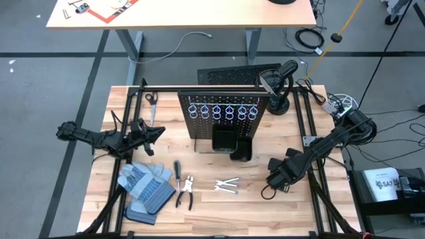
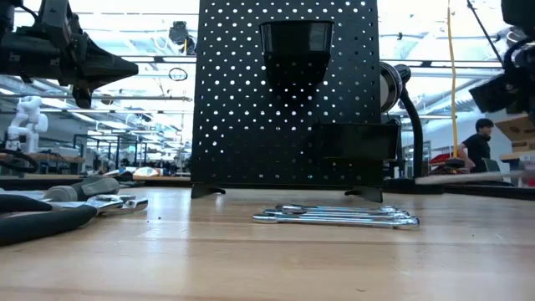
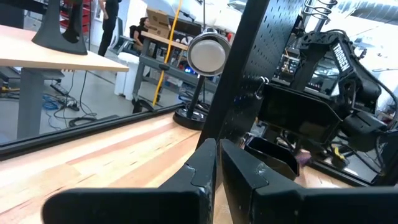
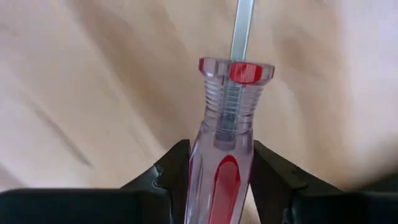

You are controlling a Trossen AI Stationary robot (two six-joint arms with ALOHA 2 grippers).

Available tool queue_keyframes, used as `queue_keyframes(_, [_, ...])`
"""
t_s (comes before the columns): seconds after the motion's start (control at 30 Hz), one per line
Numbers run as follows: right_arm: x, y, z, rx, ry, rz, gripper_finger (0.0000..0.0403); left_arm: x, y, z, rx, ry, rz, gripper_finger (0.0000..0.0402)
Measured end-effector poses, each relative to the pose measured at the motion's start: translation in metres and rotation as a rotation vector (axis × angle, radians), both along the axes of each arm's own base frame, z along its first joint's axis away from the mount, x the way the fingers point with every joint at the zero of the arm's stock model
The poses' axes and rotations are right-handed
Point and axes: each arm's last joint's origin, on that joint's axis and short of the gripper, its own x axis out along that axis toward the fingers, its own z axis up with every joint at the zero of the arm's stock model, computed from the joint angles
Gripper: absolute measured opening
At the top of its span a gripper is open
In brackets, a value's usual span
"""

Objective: Hang tools onto peg board
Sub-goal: Hang the red screwdriver on the black peg board

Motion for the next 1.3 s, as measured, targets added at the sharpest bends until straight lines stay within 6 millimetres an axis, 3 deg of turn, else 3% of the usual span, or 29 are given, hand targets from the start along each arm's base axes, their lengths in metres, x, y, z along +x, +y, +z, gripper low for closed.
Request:
queue_keyframes(0.7, [0.007,-0.002,0.075,-0.244,0.016,0.014,0.0124,0.000,-0.001,0.004,0.002,-0.028,-0.041,0.0031])
queue_keyframes(1.0, [0.015,-0.001,0.095,-0.281,-0.116,0.039,0.0124,-0.001,-0.001,0.010,-0.003,-0.048,-0.045,0.0031])
queue_keyframes(1.3, [0.016,0.001,0.100,-0.250,-0.116,0.055,0.0124,-0.001,-0.001,0.010,-0.002,-0.048,-0.053,0.0031])
